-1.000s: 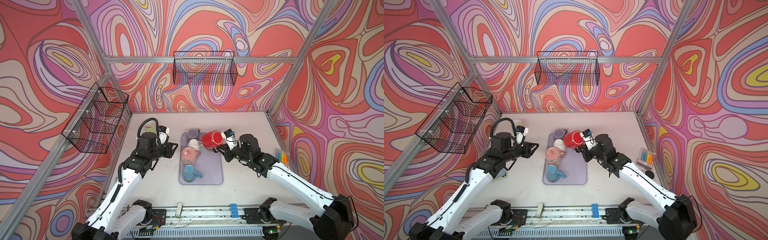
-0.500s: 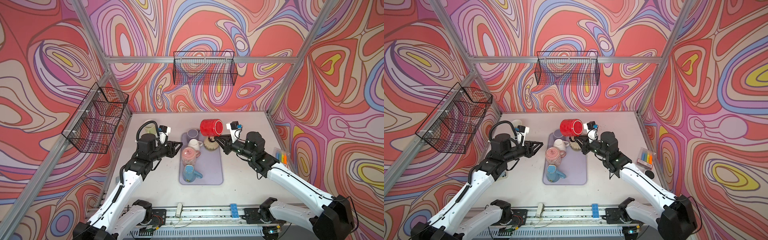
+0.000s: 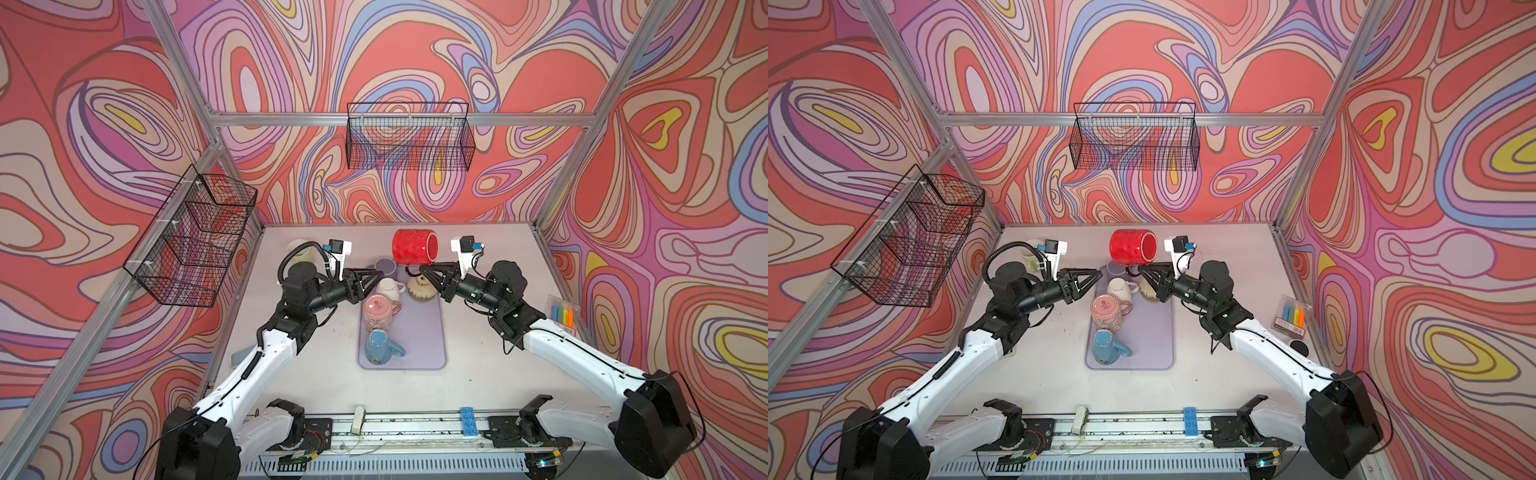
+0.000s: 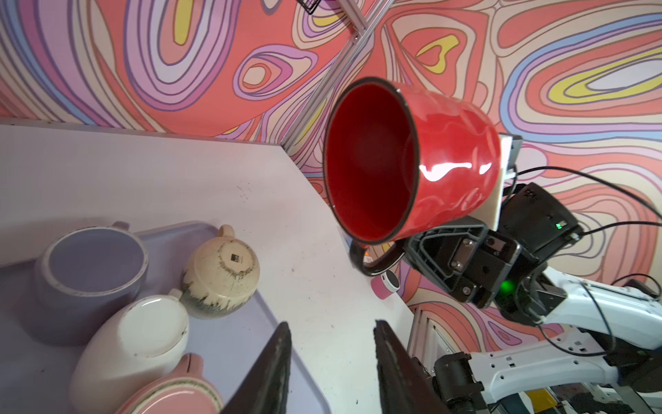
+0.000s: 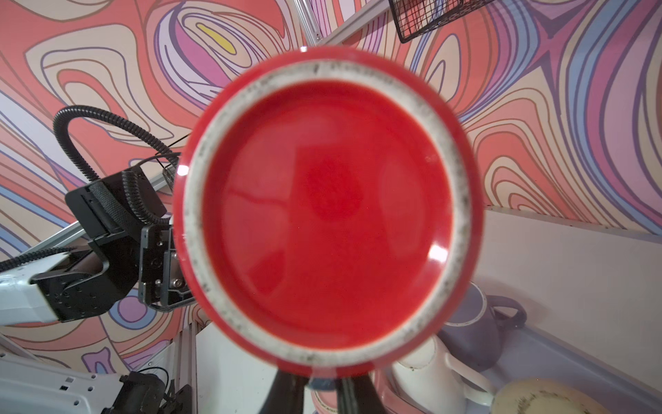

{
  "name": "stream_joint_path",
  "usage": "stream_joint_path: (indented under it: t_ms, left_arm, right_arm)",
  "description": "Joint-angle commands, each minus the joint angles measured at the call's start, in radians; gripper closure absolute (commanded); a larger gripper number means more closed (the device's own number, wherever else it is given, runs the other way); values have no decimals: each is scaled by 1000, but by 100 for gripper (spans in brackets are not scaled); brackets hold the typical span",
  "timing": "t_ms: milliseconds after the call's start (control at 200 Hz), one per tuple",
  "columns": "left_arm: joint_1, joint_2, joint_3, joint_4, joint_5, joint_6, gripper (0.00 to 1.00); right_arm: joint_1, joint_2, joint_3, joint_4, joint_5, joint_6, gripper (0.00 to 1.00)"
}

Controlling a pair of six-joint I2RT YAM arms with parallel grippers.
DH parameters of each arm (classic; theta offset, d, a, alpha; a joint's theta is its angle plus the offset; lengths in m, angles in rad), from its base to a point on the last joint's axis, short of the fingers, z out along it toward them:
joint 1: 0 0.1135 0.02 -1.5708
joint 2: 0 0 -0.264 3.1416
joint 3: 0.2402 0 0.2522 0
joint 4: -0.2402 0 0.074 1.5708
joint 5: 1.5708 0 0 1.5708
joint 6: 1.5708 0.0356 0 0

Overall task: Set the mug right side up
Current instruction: 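Grasp the red mug's rim with the left gripper while the right gripper holds it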

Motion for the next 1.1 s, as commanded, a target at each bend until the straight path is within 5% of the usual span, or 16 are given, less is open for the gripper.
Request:
stream_joint_path:
  t_ms: [0, 736, 1092]
  left_arm:
    - [-13, 29, -5, 202, 74, -82, 60]
    - [-70, 171, 41, 481, 127, -172, 66]
    - [-77, 212, 42, 489, 109, -155, 67]
  right_arm:
    - [-9, 12, 16, 189, -71, 48, 95]
    - [-44, 146, 45, 454, -214, 229, 95]
    - [-45, 125, 41, 424, -222, 213, 95]
